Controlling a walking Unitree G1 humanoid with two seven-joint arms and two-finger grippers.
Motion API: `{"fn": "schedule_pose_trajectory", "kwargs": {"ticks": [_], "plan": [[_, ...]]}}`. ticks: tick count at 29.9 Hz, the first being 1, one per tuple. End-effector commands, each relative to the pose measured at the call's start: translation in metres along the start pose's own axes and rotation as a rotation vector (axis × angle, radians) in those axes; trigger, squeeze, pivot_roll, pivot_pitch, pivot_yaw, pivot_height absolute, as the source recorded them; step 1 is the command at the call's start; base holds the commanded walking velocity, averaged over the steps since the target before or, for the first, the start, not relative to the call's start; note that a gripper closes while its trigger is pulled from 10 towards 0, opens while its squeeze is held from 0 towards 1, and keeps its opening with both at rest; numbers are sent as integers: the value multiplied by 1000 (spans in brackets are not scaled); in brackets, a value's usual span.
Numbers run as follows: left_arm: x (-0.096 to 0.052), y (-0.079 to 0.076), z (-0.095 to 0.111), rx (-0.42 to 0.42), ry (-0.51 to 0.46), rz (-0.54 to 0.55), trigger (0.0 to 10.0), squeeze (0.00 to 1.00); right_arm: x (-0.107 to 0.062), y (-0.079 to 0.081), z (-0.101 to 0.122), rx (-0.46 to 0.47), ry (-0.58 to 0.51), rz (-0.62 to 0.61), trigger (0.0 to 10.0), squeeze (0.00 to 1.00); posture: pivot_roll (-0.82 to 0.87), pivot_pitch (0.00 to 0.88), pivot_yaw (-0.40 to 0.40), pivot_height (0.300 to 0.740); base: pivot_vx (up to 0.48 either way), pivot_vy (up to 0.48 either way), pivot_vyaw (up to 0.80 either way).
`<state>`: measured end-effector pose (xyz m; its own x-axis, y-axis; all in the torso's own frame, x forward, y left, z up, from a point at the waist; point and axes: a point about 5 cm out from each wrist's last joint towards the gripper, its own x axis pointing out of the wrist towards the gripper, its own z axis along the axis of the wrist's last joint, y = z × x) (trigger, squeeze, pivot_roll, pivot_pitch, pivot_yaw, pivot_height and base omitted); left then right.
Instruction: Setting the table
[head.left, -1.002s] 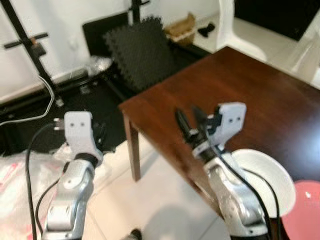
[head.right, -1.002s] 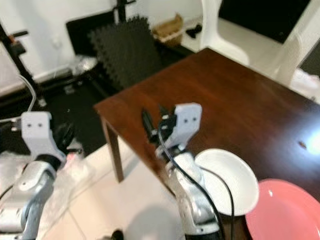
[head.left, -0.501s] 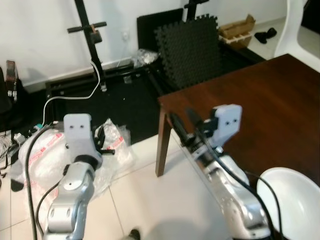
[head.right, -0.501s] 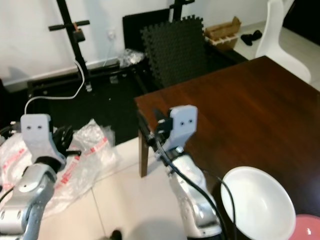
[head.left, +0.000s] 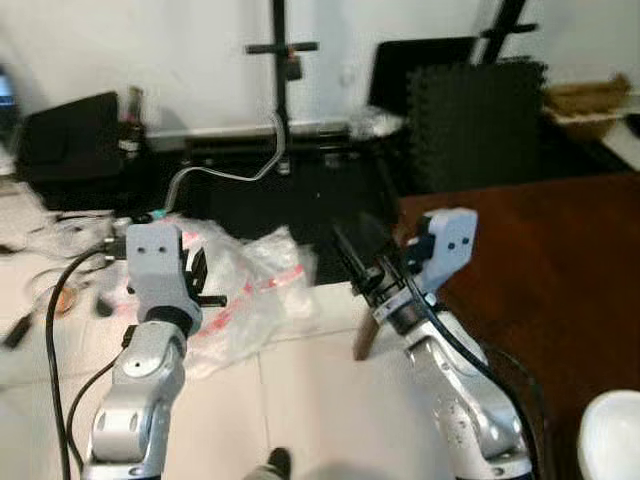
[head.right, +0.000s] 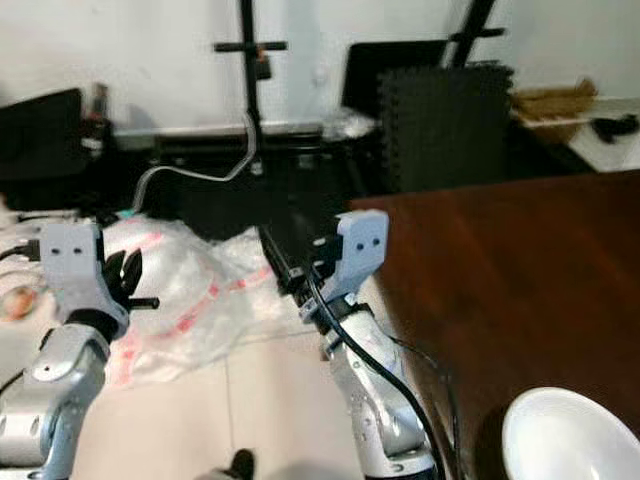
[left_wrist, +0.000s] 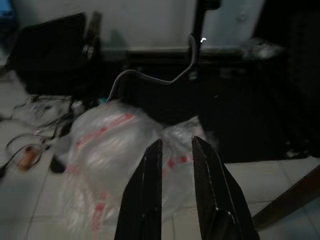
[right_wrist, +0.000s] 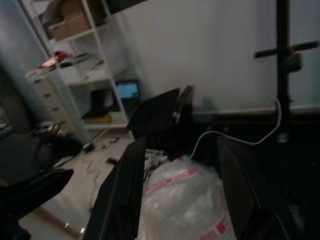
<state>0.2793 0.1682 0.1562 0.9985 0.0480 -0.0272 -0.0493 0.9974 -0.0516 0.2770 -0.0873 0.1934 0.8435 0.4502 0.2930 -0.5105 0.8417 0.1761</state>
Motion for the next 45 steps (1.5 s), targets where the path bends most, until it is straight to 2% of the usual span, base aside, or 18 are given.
{"fn": "schedule_pose_trajectory", "kwargs": {"ticks": [1, 34, 45], "plan": [[1, 1, -4, 12, 17, 11, 10000, 0, -2, -1, -1, 12, 7, -4, 10000, 0, -4, 58, 46, 740, 0, 0, 800], [2, 11, -7, 66, 25, 87, 10000, 0, -4, -5, -4, 40, 20, -21, 10000, 0, -3, 60, 46, 740, 0, 0, 800], [6, 20, -2, 141, -15, 140, 10000, 0, -3, -7, -4, 52, 16, -44, 10000, 0, -2, 63, 47, 740, 44, 0, 724]]}}
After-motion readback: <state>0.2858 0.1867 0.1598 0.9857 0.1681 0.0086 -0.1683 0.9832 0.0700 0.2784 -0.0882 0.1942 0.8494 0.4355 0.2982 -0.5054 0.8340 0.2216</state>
